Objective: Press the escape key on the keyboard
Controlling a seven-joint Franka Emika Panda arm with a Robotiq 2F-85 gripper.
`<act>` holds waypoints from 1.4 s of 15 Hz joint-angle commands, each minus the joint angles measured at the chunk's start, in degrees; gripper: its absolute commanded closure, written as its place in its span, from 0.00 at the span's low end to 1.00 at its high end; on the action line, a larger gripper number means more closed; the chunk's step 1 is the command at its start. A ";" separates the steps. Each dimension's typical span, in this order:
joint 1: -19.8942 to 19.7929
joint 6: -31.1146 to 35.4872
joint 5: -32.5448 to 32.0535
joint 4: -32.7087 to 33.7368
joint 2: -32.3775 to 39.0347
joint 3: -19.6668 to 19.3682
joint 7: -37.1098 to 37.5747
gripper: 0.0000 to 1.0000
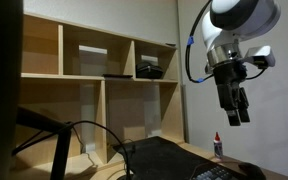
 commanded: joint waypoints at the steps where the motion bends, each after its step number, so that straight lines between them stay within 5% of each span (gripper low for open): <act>1: 0.47 -0.10 -0.19 -0.20 -0.63 -0.10 0.75 0.00; 4: 0.92 2.35 0.79 -0.51 0.17 0.26 1.98 0.00; 10: 11.48 17.30 24.09 2.94 8.11 4.12 7.52 0.00; 17: 11.50 17.56 24.34 3.28 7.68 4.88 8.81 0.00; 21: 14.56 33.45 32.21 3.96 17.00 5.33 7.12 0.00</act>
